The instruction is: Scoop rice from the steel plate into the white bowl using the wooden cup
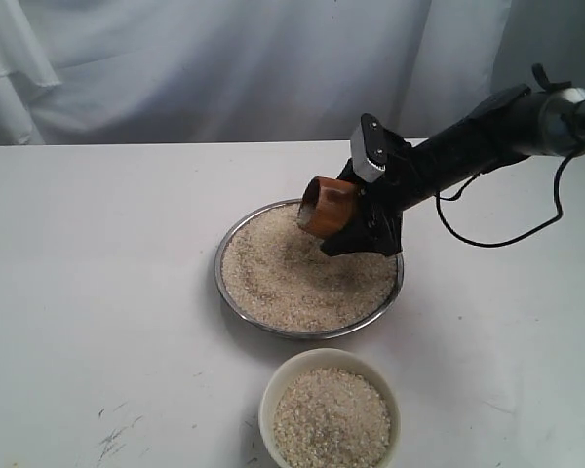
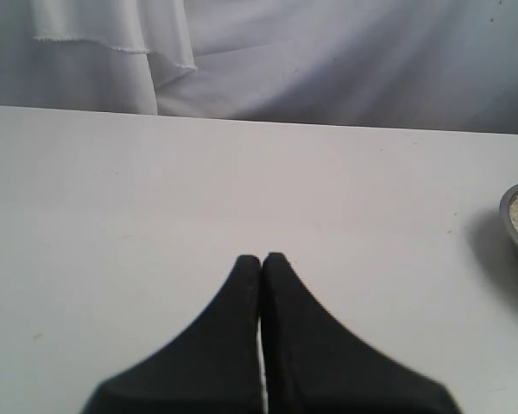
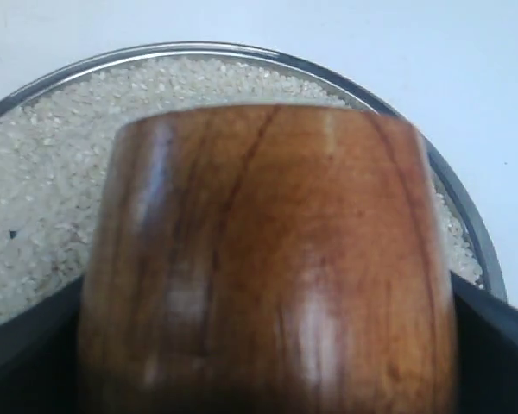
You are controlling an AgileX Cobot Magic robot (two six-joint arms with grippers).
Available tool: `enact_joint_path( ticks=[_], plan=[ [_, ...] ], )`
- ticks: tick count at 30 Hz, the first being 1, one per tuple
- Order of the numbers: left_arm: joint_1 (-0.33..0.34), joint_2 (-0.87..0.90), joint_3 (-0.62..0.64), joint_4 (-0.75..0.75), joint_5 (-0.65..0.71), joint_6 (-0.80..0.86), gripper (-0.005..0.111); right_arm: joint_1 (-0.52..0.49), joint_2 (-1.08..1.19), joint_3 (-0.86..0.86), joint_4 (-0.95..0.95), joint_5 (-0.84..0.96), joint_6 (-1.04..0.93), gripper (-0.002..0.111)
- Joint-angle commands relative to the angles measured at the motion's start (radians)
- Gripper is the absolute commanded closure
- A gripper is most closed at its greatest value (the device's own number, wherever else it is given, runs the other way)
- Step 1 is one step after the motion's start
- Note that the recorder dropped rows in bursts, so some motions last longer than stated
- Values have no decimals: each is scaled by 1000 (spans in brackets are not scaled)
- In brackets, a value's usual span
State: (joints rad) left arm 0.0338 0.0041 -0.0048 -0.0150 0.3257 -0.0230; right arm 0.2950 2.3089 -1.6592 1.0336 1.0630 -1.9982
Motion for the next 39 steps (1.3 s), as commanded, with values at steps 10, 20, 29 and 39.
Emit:
enact_joint_path(
  ticks=[10,20,29,39],
  plan=[
    [-3,-4,5,1,-7,-1,107,-10,-225,40,11,99,-18,108],
    [-3,-4,5,1,-7,-1,107,-12,-372,221,69,85,-40,108],
    [-3,-4,5,1,-7,-1,107,16,-508,398,181,-43,-40,108],
    [-3,-4,5,1,-7,-1,107,73,-604,498,210,-158,-28,108]
  ],
)
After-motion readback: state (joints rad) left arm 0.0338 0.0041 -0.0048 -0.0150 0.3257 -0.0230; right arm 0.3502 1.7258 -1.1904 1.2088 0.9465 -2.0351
